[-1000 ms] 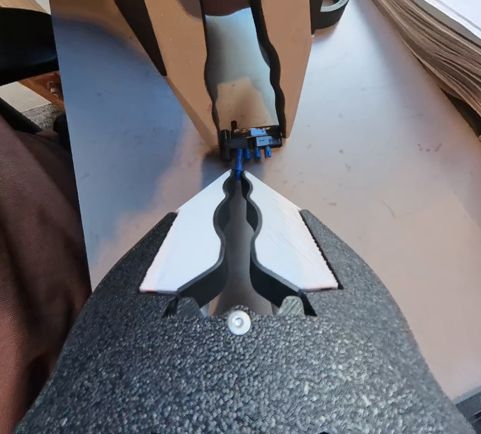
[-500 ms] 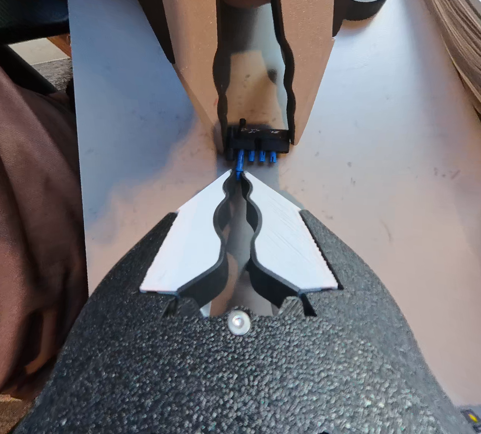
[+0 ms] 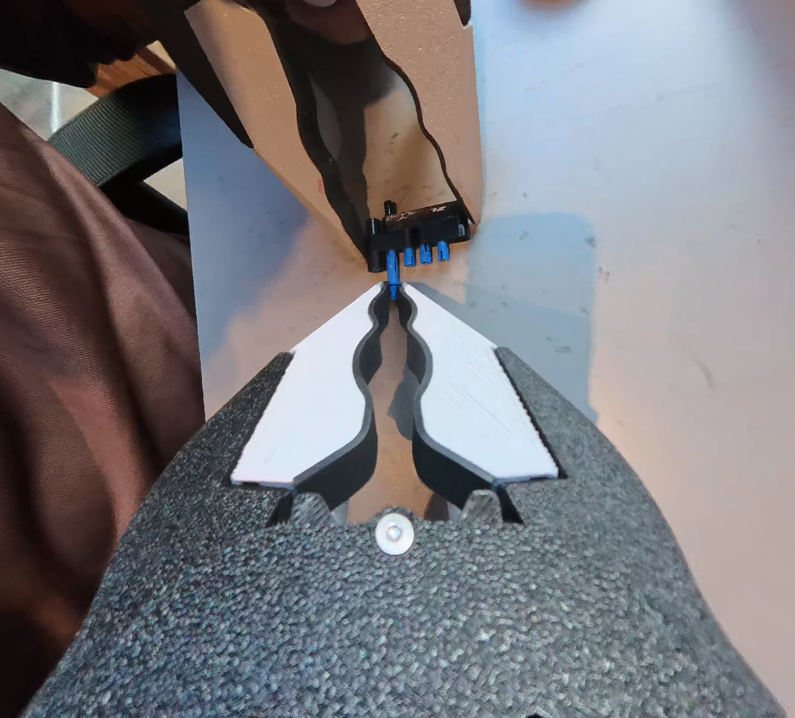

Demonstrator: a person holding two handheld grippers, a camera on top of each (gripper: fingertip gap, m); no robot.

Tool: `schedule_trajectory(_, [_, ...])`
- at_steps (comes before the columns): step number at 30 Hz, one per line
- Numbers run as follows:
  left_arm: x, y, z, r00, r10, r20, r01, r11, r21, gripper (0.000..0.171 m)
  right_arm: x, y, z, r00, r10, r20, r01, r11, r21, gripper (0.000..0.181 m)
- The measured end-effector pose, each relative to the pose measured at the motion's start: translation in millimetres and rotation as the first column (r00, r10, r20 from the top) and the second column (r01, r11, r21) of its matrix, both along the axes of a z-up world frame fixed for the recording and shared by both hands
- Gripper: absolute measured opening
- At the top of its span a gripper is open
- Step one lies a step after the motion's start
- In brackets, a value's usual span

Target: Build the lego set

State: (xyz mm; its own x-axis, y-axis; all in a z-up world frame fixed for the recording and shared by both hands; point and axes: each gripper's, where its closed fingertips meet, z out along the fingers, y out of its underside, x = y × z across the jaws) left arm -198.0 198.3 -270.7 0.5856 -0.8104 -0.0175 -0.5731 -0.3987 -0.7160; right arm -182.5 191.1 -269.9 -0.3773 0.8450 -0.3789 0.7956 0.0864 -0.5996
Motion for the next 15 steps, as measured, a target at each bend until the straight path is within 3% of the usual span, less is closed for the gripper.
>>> schedule_trajectory(15, [2,-1,1,1.000,-0.015,-0.010,0.015,1.000,0.025,0.046,0,1,7,0.997,-0.044,-0.056,0.040,0.997,-0.069,0.003])
